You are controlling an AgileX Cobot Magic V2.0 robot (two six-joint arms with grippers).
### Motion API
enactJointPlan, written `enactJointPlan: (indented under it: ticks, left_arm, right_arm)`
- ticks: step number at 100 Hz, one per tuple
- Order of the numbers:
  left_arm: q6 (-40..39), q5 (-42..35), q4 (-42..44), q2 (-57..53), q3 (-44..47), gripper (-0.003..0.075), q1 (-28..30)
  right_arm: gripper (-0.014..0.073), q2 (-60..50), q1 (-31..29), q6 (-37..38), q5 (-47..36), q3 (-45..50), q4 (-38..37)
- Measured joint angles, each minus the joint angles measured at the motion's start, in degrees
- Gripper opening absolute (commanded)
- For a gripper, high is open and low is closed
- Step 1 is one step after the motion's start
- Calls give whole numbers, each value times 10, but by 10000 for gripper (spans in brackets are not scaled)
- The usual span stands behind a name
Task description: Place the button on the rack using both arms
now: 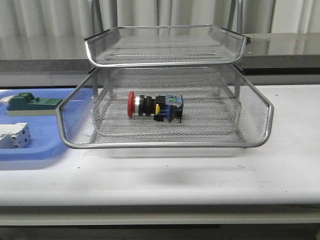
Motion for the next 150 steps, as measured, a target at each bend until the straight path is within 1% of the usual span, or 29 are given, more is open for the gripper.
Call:
enactJointPlan:
  ticks: [22, 39, 66, 100, 117, 126, 136, 145, 150]
  left_arm:
    - [0, -84, -22, -108, 117, 473, 82]
    - [0, -163, -45, -199, 218, 473, 117]
    - [-1, -322, -105, -366, 407, 473, 124]
    - [-1, -434, -167, -555, 606, 473, 124]
    - [-1, -485, -224, -640, 670, 473, 124]
    - [-1, -515, -238, -671, 691, 473, 124]
    - [-1, -541, -243, -685, 701, 473, 124]
    - [-1, -544, -245, -687, 702, 470, 124]
    - [-1, -547, -246, -687, 702, 445, 124]
  right_arm:
    - [-68, 0, 0, 0, 0, 0, -3]
    - [-68, 0, 0, 0, 0, 0, -3]
    - [-68, 0, 0, 0, 0, 0, -3]
    - [-68, 0, 0, 0, 0, 0, -3]
    - [-68, 0, 0, 0, 0, 0, -3]
    - [-68, 0, 0, 0, 0, 0, -3]
    - [-68, 0, 0, 0, 0, 0, -3]
    - [-68, 0, 0, 0, 0, 0, -3]
    - [-68, 0, 0, 0, 0, 0, -3]
